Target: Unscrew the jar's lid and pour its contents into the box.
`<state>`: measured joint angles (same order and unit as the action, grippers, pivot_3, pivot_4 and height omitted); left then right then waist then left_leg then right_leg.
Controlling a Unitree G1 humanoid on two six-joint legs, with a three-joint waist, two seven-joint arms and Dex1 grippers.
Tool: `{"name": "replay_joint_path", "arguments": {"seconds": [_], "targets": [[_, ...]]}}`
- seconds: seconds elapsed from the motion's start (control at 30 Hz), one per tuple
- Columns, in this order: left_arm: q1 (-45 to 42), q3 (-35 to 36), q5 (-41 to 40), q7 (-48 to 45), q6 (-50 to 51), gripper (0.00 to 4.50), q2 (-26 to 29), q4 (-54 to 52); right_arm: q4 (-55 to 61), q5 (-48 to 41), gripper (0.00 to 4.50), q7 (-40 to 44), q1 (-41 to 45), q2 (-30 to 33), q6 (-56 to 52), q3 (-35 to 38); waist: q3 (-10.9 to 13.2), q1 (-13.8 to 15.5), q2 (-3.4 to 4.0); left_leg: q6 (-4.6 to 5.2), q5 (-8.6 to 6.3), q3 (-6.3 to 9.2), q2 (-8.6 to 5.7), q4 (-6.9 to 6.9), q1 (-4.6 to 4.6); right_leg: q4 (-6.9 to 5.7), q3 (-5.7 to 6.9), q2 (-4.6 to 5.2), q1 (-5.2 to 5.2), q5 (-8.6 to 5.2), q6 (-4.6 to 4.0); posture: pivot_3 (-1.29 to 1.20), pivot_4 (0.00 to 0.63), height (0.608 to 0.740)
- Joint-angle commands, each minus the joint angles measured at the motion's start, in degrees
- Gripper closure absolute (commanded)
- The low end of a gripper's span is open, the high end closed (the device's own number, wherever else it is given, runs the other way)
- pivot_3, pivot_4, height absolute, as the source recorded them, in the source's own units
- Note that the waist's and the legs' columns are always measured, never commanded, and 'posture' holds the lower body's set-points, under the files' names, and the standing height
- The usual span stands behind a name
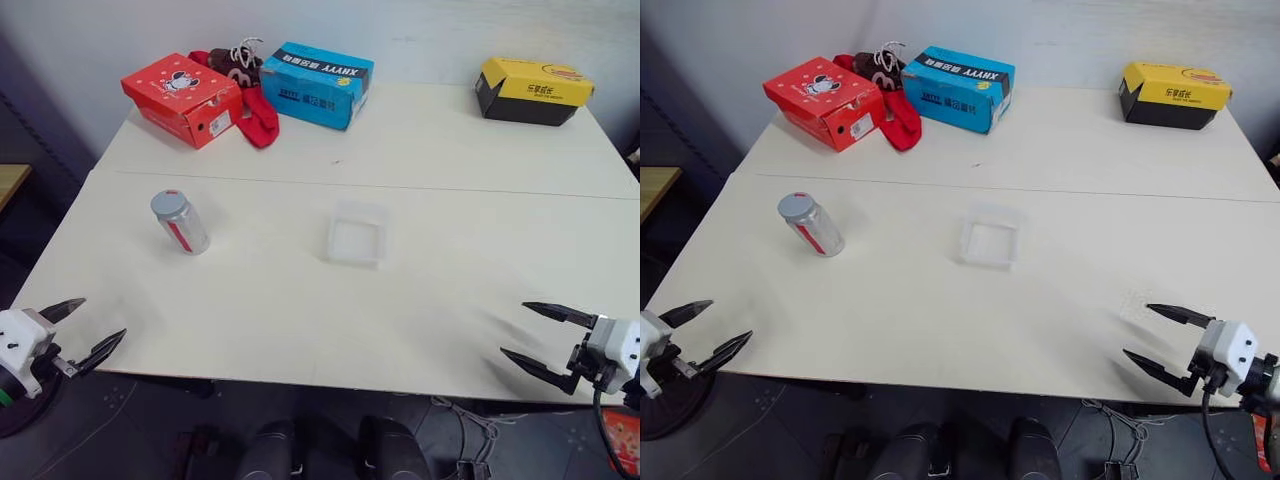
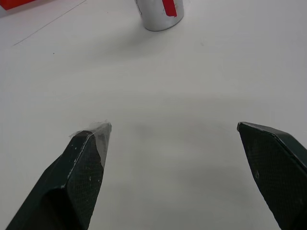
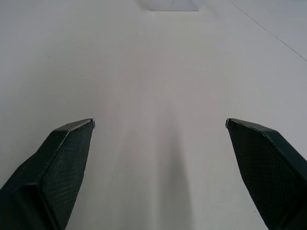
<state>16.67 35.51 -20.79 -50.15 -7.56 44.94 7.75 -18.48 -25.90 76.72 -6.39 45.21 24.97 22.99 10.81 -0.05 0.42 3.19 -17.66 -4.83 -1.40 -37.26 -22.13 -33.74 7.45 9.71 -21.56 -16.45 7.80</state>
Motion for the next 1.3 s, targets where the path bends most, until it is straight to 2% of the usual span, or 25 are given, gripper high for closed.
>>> {"name": "replay_joint_path", "arguments": {"seconds": [0.03,0.17,0.23,0.3,0.47,0.6,0.73,0.83,1.07,1.3], "targets": [[-0.36,2.26,-2.1,1.19,0.3,0.05,-0.9,-1.88,3.48,-1.05,0.0,-1.69,1.29,-1.17,-0.72,-0.65,0.0,0.01,0.01,0.0,0.0,-0.01,0.0,0.0,0.0,0.0,-0.01,0.0,0.0,0.0,0.0,0.0,0.15,0.74],[-0.88,4.57,-7.2,4.93,7.41,0.05,-3.38,-3.77,12.36,-3.67,0.0,-6.61,3.56,-5.86,-4.06,-3.05,0.01,-0.19,0.01,-0.05,-0.02,-0.05,0.11,0.0,0.02,-0.03,-0.05,-0.06,-0.03,0.01,-0.04,0.0,0.15,0.74],[-1.46,6.88,-8.47,9.83,9.88,0.05,-5.65,-3.67,17.46,-8.68,0.0,-7.38,4.9,-9.88,-4.56,-3.5,0.0,-0.16,0.01,-0.07,-0.02,-0.05,0.15,0.01,0.03,-0.04,-0.06,-0.1,-0.04,0.01,-0.06,0.0,0.15,0.74],[-1.83,9.0,-9.12,15.03,12.24,0.05,-8.13,-3.17,21.33,-9.48,0.0,-8.66,5.45,-11.99,-5.8,-5.19,0.0,-0.06,0.02,-0.09,-0.03,-0.05,0.17,0.01,0.04,-0.09,-0.05,-0.15,-0.04,0.01,-0.07,0.0,0.15,0.74],[-0.2,8.7,-8.99,20.49,14.16,0.05,-13.89,-8.44,22.97,-8.26,0.0,-9.09,7.17,-15.93,-2.42,-7.43,-0.1,0.2,-0.17,0.01,-0.08,-0.08,0.12,-0.04,0.03,-0.19,-0.02,-0.15,0.04,0.03,-0.05,0.0,0.15,0.74],[-1.47,6.09,-8.06,25.27,14.48,0.05,-17.44,-17.9,21.19,-7.35,0.0,-9.04,7.25,-16.29,-1.56,-7.28,-0.17,1.01,-0.36,0.1,-0.16,-0.11,0.09,-0.16,0.01,-0.15,-0.04,-0.14,0.06,0.06,-0.04,0.0,0.15,0.74],[-4.75,-0.44,-5.53,32.8,17.55,0.05,-21.24,-29.25,19.95,-7.05,0.0,-9.05,6.93,-15.82,-1.68,-7.09,-0.19,1.48,-0.39,0.1,-0.17,-0.15,0.09,-0.25,0.02,-0.08,-0.13,-0.12,0.05,0.08,-0.06,0.0,0.15,0.74],[-9.53,-5.6,-1.46,39.24,21.24,0.05,-22.99,-32.17,19.55,-7.12,0.0,-9.01,7.17,-15.76,-2.12,-7.28,-0.2,1.45,-0.39,0.09,-0.17,-0.27,0.11,-0.26,0.05,-0.15,-0.19,-0.2,0.05,0.08,-0.06,0.0,0.15,0.74],[-20.21,-14.14,3.38,44.66,26.29,0.05,-24.53,-29.56,19.56,-7.11,0.0,-9.13,7.58,-16.07,-2.42,-7.99,-0.2,1.35,-0.38,0.1,-0.13,-0.44,0.15,-0.27,0.08,-0.34,0.12,-0.56,0.02,0.1,-0.04,0.0,0.15,0.74],[-26.43,-16.74,6.02,45.18,25.64,0.05,-24.71,-22.28,25.4,-6.13,0.0,-13.64,6.4,-16.0,-5.37,-9.09,-0.2,1.42,-0.38,0.1,-0.14,-0.43,0.24,-0.36,0.06,-0.33,0.08,-0.76,0.02,0.1,-0.03,0.0,0.15,0.74]]}}
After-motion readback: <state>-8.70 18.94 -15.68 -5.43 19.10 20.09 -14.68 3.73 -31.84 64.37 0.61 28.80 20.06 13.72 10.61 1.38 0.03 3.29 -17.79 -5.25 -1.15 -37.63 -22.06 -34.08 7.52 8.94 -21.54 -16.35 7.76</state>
